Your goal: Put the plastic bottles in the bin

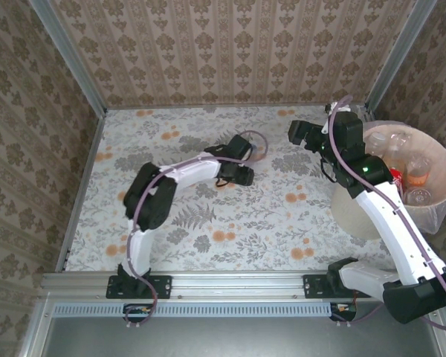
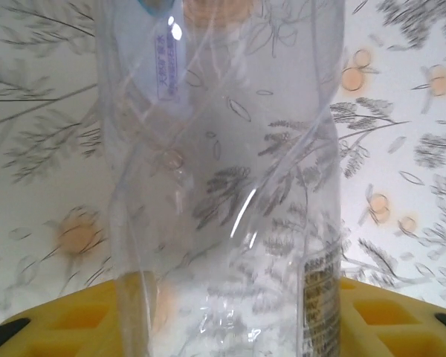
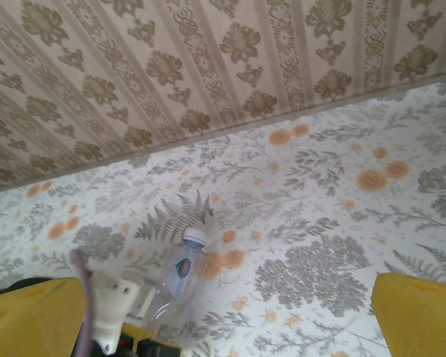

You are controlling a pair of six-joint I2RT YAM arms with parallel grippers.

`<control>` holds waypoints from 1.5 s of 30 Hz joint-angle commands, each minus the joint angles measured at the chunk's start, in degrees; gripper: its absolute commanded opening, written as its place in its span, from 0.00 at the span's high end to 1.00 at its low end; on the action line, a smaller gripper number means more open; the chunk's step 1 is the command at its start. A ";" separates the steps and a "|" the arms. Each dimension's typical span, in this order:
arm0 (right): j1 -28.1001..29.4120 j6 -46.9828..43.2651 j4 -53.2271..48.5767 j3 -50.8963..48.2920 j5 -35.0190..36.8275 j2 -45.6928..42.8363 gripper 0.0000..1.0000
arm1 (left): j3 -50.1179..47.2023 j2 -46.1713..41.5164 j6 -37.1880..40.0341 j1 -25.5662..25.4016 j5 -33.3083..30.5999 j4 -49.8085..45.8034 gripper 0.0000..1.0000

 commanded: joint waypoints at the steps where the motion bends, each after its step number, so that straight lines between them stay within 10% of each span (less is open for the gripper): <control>1: 0.04 2.47 5.40 -0.53 -5.55 1.59 0.00 | -6.33 -9.97 1.14 1.92 6.64 13.36 0.49; 15: -0.45 8.61 22.78 -0.11 -38.27 6.63 0.00 | -18.03 -30.41 0.61 7.08 40.41 31.66 0.51; 30: 0.70 12.25 29.14 3.09 -44.09 14.34 0.00 | -18.13 -29.42 -5.11 6.50 45.43 40.27 0.51; 45: 1.10 12.14 26.31 4.22 -41.52 16.46 0.45 | -16.33 -27.22 -5.51 6.46 46.66 39.85 0.51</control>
